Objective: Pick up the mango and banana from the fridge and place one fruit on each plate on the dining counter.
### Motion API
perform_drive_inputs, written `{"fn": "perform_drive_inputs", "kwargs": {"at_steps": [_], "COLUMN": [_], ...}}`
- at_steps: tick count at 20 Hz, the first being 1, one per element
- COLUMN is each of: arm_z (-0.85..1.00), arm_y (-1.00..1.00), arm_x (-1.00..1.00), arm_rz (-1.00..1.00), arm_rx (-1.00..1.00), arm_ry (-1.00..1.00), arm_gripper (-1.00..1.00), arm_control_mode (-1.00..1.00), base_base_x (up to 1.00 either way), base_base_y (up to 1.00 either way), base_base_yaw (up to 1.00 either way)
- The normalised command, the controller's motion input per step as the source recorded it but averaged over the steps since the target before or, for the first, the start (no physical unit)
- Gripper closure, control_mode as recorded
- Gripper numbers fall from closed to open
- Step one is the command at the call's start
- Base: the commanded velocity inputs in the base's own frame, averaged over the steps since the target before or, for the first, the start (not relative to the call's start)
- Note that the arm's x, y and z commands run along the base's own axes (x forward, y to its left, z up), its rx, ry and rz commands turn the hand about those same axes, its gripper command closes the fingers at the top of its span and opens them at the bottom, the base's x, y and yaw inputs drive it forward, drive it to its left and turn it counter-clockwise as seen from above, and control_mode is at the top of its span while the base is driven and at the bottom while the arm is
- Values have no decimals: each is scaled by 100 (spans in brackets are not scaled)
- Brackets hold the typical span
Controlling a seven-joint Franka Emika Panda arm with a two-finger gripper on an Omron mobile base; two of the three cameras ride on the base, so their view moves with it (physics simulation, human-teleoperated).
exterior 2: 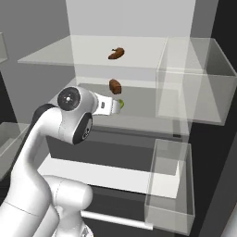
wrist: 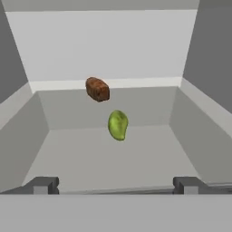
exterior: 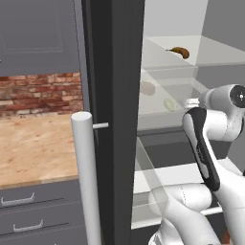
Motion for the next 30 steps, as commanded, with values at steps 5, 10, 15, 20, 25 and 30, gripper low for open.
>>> {"fn": "perform_drive_inputs", "kwargs": {"at_steps": [5,10,15,20,25,30], "arm_z": [-14,-8,-11,-13,-21,-25], "arm_y": [0,0,0,0,-1,-3], "arm_x": [47,42,40,35,29,29], "arm_rz": [0,0,0,0,0,0], "arm_rx": [1,0,0,0,0,0], "arm_ry": [0,4,0,0,7,9], "arm_gripper": [-100,-100,-100,-100,-100,-100], "arm_control_mode": [-100,-100,-100,-100,-100,-100], "base_base_x": [0,0,0,0,0,0], "base_base_y": [0,0,0,0,0,0], "base_base_yaw": [0,0,0,0,0,0]}}
